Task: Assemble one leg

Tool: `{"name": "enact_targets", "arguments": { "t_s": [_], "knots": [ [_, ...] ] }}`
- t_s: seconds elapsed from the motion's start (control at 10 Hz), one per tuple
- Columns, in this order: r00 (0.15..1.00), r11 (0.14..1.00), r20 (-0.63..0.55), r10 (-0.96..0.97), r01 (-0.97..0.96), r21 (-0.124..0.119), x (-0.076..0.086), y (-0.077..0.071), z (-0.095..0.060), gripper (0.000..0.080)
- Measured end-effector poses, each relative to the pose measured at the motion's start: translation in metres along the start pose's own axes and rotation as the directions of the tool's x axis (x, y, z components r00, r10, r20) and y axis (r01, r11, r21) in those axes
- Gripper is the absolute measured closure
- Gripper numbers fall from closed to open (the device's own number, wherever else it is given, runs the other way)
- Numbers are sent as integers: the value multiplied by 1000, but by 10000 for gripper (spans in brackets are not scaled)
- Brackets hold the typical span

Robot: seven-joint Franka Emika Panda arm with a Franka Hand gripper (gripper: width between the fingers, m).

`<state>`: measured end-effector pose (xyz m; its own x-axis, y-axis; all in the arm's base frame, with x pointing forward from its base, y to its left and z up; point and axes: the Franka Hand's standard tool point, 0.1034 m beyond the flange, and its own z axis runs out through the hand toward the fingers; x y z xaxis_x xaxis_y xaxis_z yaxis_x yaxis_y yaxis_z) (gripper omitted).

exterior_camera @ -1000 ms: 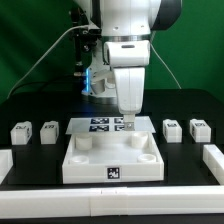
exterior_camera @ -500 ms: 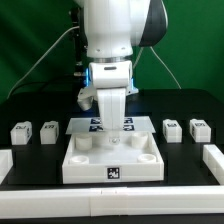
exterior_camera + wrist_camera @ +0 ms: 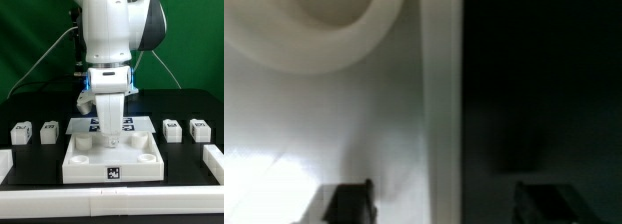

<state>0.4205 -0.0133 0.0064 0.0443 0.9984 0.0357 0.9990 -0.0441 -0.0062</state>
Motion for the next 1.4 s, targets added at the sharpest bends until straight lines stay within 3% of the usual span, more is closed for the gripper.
{"name": "enact_targets", "arguments": {
  "t_s": [0.2,0.4,1.1,1.4],
  "knots": [
    [1000,1000,0,0,0,0,0,0,0,701],
    [1000,1000,0,0,0,-1,0,0,0,744],
    [1000,1000,0,0,0,-1,0,0,0,744],
    [1000,1000,-10,0,0,-13,13,21,0,744]
  ]
}}
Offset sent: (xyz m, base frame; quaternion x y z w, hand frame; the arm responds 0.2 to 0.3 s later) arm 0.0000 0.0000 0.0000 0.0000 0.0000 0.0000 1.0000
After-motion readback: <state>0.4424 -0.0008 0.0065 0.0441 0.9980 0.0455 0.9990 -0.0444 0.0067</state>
